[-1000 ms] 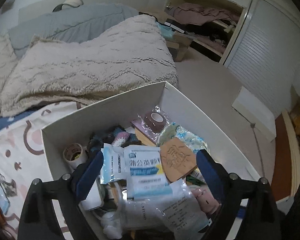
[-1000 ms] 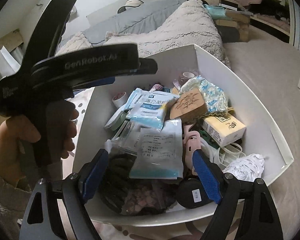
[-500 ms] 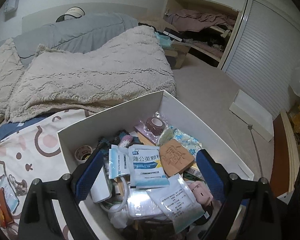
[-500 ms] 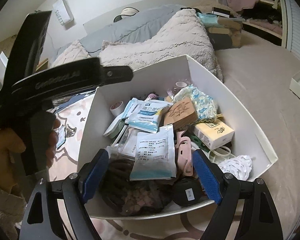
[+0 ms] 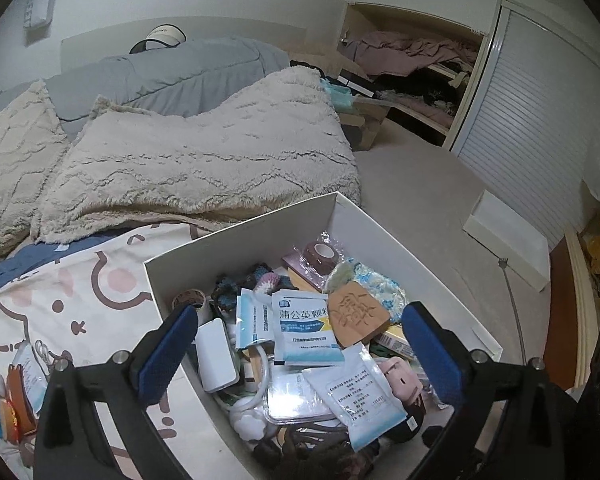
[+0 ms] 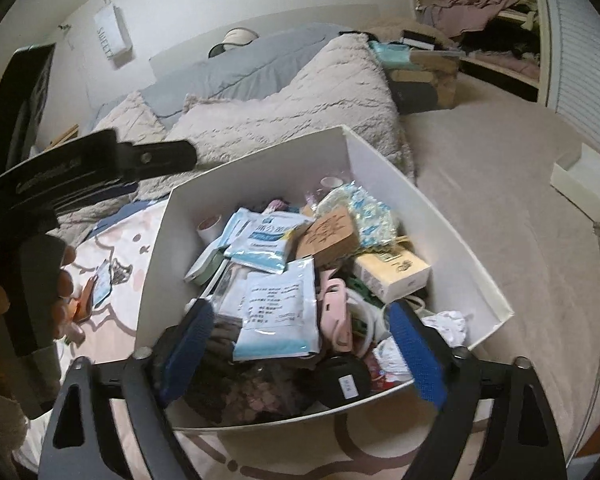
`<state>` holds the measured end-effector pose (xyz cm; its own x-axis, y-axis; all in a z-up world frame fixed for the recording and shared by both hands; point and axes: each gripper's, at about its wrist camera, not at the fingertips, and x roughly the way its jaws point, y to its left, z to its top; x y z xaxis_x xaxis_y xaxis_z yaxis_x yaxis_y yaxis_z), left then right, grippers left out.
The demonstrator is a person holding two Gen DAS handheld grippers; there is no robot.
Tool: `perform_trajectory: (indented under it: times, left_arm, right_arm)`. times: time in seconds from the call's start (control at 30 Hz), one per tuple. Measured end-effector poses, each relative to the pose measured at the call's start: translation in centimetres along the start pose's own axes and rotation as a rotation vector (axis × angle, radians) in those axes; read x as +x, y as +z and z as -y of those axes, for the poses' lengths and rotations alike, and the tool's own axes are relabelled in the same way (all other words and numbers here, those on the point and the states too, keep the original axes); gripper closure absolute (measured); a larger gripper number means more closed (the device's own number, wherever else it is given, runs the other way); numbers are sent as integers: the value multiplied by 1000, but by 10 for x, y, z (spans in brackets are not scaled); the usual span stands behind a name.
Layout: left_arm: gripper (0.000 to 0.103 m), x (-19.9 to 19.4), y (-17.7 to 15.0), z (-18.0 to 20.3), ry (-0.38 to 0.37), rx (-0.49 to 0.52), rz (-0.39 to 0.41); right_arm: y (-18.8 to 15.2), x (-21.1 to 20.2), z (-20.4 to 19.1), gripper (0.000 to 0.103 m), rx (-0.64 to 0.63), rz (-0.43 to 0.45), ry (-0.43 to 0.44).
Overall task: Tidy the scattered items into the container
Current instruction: 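Withdraw both tools from the box back toward the items on the bed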
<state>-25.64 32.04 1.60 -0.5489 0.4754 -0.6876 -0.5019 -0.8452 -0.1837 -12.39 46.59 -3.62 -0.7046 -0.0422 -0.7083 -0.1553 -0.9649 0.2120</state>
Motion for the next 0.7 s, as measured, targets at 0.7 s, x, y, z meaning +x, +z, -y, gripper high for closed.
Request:
perform_trajectory:
  times: [0.7]
  left_arm:
    - [0,-35,-26,-15,80,24,5]
  right_arm:
    - [0,-15,1,0,28,50,-36]
